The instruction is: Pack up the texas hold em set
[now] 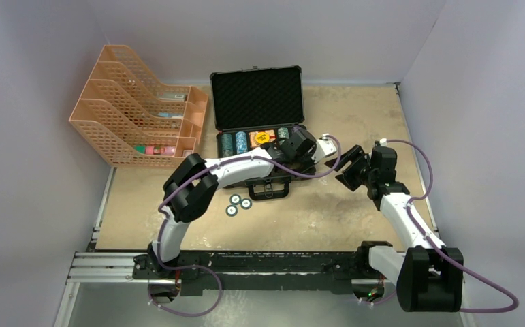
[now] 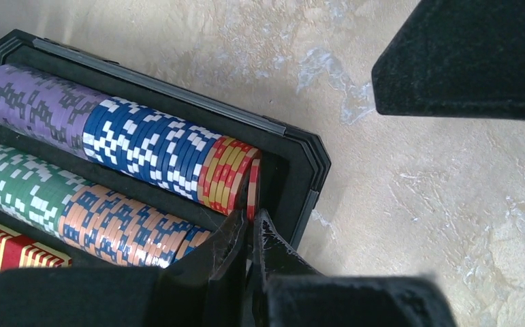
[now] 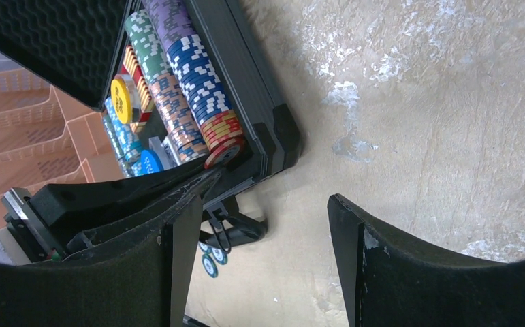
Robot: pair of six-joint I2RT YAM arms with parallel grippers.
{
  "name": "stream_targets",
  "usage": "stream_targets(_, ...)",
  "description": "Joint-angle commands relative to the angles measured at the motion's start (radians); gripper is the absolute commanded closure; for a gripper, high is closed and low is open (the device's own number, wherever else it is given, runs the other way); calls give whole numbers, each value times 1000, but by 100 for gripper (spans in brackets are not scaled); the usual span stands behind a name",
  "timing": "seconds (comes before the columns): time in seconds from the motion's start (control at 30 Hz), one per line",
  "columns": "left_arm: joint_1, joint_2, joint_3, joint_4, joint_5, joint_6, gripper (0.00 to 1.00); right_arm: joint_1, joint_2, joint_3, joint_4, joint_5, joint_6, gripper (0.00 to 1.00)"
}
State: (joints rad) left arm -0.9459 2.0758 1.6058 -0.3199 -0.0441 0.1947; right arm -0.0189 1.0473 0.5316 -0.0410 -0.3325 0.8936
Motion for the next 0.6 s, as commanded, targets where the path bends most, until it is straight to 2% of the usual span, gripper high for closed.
stream_targets(0.0, 13, -12, 24, 17, -103, 14, 88, -4, 0, -5, 21, -18, -23, 30)
stream_targets(0.1, 12, -8, 49, -3, -90, 1, 66, -4, -2, -6, 14, -24, -29, 30)
stream_targets(0.17, 13, -19, 64, -24, -75, -4, 61, -4, -6, -4, 23, -45, -55, 30)
stream_targets(0.4, 13, -208, 17, -32, -63, -84, 59, -4, -22, 25, 37, -59, -221, 29)
stream_targets(0.47, 12, -292, -29, -8, -117, -170, 59, -1, -7, 35, 47, -73, -255, 29)
stream_targets(0.57, 13, -416, -53, -72, -272, -324, 57, 3, 8, 50, 26, -94, -295, 30)
